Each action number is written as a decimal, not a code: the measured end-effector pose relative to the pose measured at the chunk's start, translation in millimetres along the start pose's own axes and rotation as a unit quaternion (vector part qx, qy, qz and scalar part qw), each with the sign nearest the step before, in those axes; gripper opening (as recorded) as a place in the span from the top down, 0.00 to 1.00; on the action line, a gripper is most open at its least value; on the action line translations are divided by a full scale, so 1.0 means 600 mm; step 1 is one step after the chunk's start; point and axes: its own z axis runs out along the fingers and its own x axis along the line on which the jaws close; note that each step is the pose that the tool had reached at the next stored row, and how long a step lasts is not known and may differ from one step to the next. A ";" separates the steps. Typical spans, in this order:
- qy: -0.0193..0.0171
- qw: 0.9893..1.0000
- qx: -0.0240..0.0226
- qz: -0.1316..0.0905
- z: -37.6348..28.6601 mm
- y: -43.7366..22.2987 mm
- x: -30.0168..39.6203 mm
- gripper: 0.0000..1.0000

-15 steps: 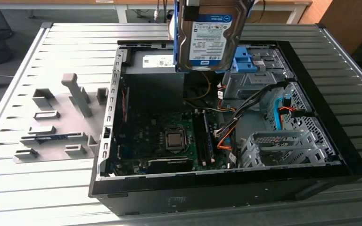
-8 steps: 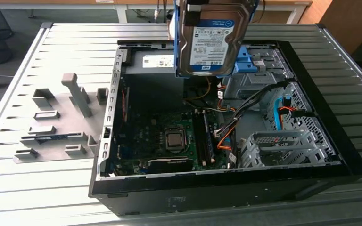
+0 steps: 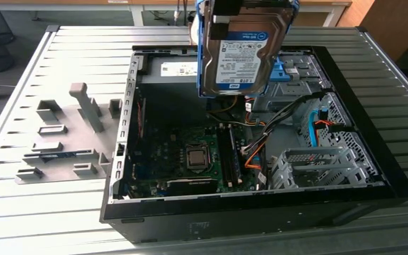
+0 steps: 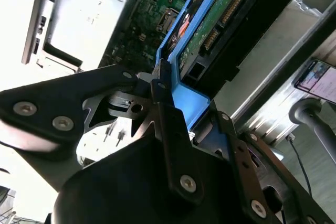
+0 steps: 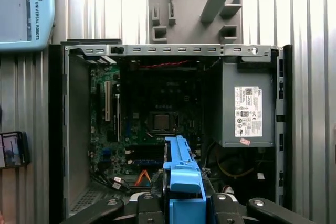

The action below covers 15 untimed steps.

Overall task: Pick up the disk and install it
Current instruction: 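Insert the disk into the insertion slot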

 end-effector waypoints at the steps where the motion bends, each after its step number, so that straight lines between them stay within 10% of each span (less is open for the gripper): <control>1: 0.000 1.000 0.000 0.000 0.000 0.000 0.004 0.64; 15: 0.005 1.000 0.000 0.000 0.001 -0.001 0.038 0.64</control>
